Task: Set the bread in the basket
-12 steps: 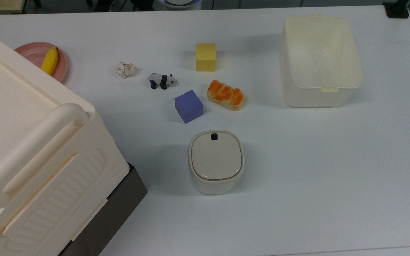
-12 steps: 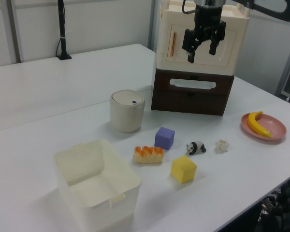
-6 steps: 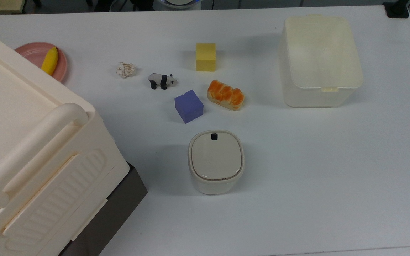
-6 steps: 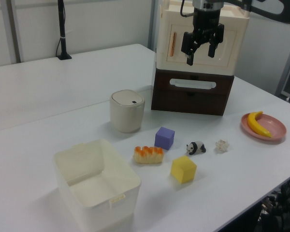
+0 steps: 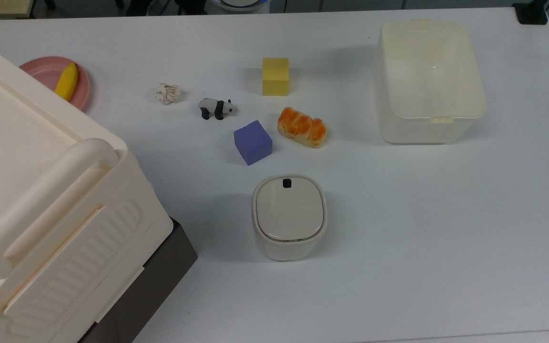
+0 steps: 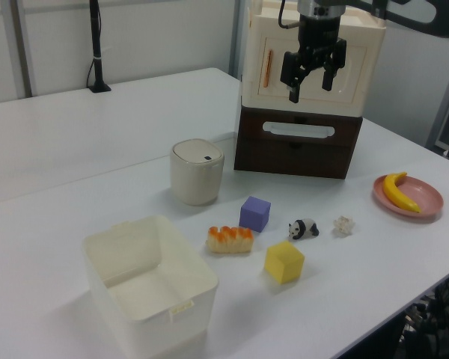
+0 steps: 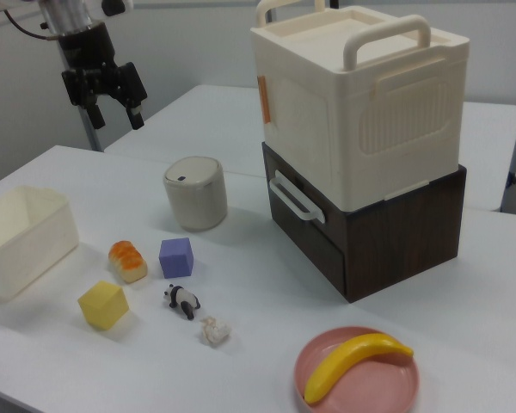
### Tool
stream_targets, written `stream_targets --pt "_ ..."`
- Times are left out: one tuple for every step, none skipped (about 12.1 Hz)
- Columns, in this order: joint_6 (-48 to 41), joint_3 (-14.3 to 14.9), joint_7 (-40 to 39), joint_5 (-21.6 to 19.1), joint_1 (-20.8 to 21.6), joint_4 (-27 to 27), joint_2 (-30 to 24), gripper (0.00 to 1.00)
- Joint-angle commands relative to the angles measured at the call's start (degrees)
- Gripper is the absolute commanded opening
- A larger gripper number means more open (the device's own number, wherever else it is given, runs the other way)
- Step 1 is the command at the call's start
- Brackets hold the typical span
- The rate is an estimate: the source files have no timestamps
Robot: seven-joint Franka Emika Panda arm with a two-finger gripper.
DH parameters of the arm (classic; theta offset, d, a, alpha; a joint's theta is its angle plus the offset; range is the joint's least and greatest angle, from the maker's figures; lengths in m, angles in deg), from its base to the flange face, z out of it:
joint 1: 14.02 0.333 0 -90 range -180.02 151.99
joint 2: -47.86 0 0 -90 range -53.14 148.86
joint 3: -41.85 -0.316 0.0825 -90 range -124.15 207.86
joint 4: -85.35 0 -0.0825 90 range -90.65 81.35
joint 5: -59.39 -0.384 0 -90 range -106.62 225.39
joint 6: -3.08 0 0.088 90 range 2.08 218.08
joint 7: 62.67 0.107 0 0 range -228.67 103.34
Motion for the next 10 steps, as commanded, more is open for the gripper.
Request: stream_targets --pt "1.86 0.47 -0.34 -0.34 0.3 -1.25 -0.8 1.0" --pt "1.86 0.47 -0.25 -0.34 0.39 -1.25 -0.8 1.0" --pt "1.86 0.47 -0.25 -0.34 0.39 -1.25 -0.8 1.0" --pt "1.86 0.47 -0.25 -0.52 0.48 -1.52 -0.8 1.0" --pt "1.95 0.39 -0.25 -0.6 0.48 -1.78 -1.15 1.0" --pt "1.95 0.3 -0.34 -0.69 0.48 -1.87 -1.33 1.0" --pt "1.95 0.3 -0.69 -0.87 0.39 -1.87 -1.42 1.0" --pt "1.95 0.38 -0.78 -0.87 0.48 -1.96 -1.42 1.0" --pt "1.95 0.38 -1.04 -0.96 0.22 -2.04 -1.51 1.0" --pt "1.95 0.38 -1.13 -0.96 0.13 -2.05 -1.68 1.0"
